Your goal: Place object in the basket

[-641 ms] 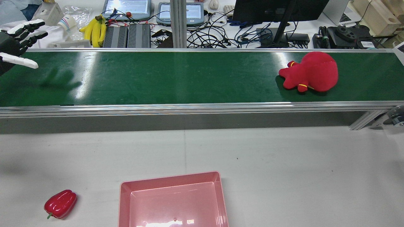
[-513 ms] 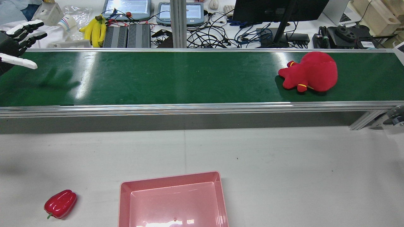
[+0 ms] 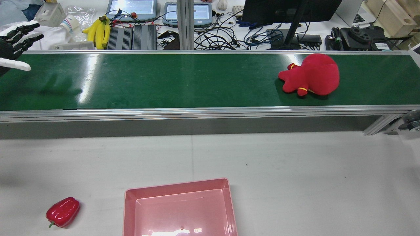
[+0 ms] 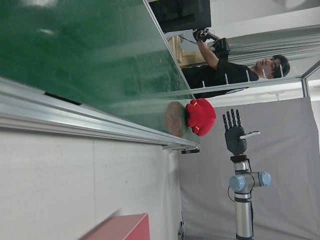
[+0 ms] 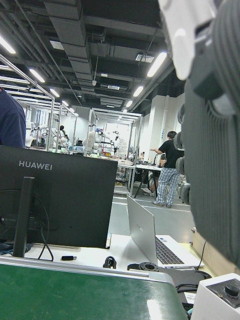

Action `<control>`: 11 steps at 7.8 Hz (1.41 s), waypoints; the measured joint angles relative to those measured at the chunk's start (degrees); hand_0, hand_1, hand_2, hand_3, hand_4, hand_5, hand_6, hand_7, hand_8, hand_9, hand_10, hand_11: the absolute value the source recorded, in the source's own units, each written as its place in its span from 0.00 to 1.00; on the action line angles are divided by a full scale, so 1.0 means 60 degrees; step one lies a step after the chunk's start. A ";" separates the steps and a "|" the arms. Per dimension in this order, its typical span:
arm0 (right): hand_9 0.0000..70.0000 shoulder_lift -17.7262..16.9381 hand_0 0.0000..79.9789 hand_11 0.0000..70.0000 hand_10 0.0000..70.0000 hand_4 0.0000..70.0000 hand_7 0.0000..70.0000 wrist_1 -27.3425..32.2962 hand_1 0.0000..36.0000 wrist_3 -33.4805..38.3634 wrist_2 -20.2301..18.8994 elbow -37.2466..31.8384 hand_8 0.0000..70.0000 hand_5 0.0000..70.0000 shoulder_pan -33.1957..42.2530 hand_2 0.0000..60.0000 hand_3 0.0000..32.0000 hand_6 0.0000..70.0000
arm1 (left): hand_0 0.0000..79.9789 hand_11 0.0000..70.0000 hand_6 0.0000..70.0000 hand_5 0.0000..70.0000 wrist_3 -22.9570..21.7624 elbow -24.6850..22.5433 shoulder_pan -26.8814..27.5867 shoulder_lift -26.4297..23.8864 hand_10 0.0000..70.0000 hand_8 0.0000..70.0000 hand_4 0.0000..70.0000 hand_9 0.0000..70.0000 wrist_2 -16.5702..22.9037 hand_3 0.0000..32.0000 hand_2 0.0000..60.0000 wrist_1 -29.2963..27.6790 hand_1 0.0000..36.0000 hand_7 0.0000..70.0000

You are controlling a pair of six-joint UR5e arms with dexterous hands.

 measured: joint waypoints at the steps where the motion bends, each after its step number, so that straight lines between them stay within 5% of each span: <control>1: 0.00 0.0000 0.00 0.00 0.00 0.00 0.00 0.0000 0.00 0.0000 0.0000 -0.0001 0.00 0.00 0.0002 0.00 0.00 0.00 | 0.73 0.00 0.03 0.26 -0.0012 0.0001 0.0000 0.0002 0.00 0.12 0.11 0.19 0.0000 0.00 0.00 0.0009 0.48 0.04; 6: 0.00 0.0000 0.00 0.00 0.00 0.00 0.00 0.0000 0.00 0.0000 0.0000 -0.0010 0.00 0.00 0.0002 0.00 0.00 0.00 | 0.74 0.00 0.02 0.24 -0.0040 -0.0019 -0.0023 -0.0014 0.00 0.08 0.11 0.14 -0.0001 0.00 0.00 0.0015 0.50 0.03; 9: 0.00 0.0000 0.00 0.00 0.00 0.00 0.00 0.0000 0.00 0.0000 0.0000 -0.0006 0.00 0.00 0.0001 0.00 0.00 0.00 | 0.76 0.00 0.04 0.17 -0.0063 -0.0014 -0.0026 -0.0009 0.00 0.12 0.11 0.20 -0.0001 0.00 0.00 0.0015 0.48 0.04; 11: 0.00 0.0000 0.00 0.00 0.00 0.00 0.00 0.0000 0.00 0.0000 0.0000 -0.0005 0.00 0.00 -0.0003 0.00 0.00 0.00 | 0.74 0.00 0.03 0.23 -0.0066 -0.0016 -0.0039 -0.0004 0.00 0.11 0.09 0.19 0.0010 0.00 0.00 0.0084 0.46 0.03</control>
